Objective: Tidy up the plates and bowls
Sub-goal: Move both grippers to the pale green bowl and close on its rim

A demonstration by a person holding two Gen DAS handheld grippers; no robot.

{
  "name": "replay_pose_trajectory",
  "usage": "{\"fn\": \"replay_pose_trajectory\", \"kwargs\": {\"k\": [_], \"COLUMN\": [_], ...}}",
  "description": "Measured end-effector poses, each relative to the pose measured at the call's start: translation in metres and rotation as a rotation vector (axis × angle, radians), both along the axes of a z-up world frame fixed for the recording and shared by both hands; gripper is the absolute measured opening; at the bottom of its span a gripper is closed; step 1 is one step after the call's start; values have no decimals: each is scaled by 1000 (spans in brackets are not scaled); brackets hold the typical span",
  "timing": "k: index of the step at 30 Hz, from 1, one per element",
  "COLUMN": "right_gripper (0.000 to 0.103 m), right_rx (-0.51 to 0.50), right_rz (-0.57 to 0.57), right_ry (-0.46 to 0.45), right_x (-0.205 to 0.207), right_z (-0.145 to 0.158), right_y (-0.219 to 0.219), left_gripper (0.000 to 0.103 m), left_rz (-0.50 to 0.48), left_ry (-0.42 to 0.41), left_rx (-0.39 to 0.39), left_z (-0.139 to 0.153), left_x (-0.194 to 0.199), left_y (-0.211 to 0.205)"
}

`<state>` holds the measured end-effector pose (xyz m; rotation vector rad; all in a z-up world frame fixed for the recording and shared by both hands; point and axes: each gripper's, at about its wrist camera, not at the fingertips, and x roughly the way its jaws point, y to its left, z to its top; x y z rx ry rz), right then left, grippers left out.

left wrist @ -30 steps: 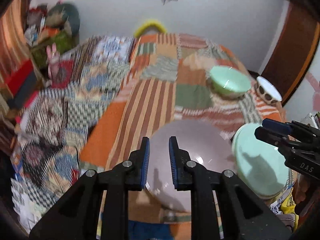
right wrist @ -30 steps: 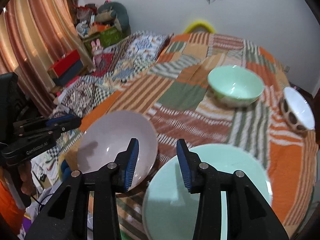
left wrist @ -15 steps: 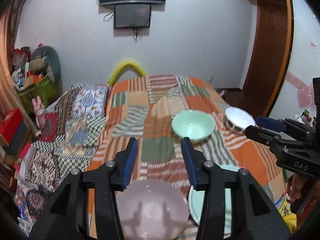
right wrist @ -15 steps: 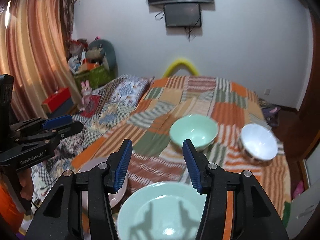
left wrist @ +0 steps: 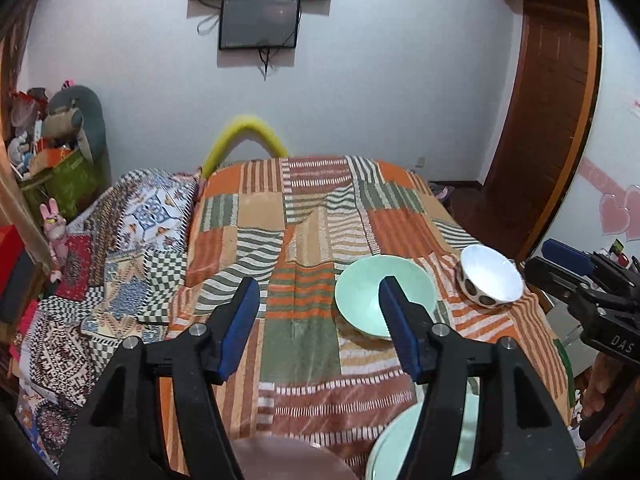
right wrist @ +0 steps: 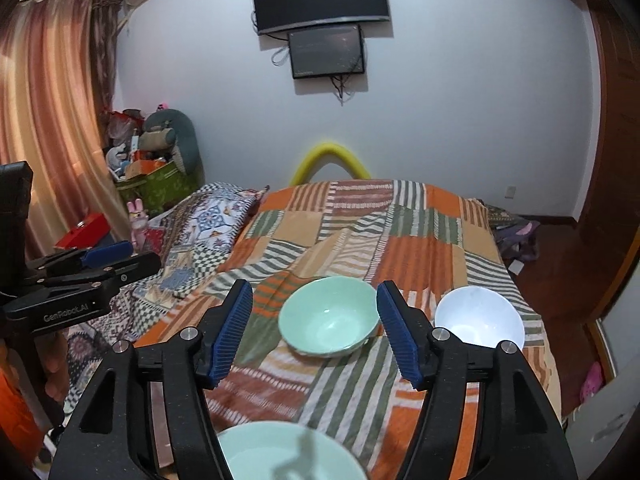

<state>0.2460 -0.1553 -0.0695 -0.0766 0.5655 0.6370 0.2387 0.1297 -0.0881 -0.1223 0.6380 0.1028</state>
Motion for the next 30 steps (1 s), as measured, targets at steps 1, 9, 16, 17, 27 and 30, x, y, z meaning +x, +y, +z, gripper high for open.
{"fn": "replay_pose_trajectory", "kwargs": {"k": [1,9,16,17,27,30], "right_gripper": [61,61,61,61,35,34], "right_rx": [-4,-50,-75,-82,-105,-92], "right_rz": [-5,-33,-34,-31,-8,-6], "right_ry": [10,129,219,234,347,381], "right_x": [6,54,79,83,104,108], "right_z": [-4,-49,-84,-89,-124,-130], "right_y": [1,9,13,14,20,19], "left_gripper": [62,62,62,62,35,30], "left_rz": [1,-66,-71,-71,-76,-84], "left_ry": [13,158,236,248,375,392], "left_rx": [2,-26,-67,-73,-140,-150], "left_z": [-5,-58,-98,-104,-153,-160], "left_x": [8,71,117,123,152,154], "left_y": [1,-2,-4,-5,-3,-2]}}
